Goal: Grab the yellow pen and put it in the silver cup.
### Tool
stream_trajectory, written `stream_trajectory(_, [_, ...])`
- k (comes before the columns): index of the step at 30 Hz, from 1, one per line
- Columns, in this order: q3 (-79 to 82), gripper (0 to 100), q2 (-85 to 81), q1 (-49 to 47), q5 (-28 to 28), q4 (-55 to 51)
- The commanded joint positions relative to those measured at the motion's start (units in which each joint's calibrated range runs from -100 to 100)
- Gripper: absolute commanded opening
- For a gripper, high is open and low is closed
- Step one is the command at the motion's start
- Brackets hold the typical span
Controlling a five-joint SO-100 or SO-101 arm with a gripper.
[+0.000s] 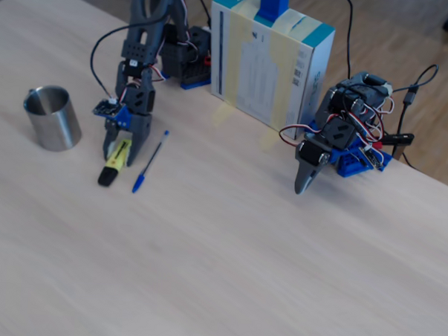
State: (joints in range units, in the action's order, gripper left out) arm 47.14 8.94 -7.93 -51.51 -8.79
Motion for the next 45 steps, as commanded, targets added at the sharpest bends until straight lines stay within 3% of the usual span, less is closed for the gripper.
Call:
stream_trajectory(1, [0.1,9,-0.5,-0.2,-0.4,-0.9])
stream_trajectory(13, [1.6,7,-6.0,-0.3,0.1,-0.7])
stream_trajectory(31, [8.9,7,-30.6,-0.1,-0.2,-0.3])
stream_trajectory(45, [14.6,7,-36.1,0.6,0.1,39.9])
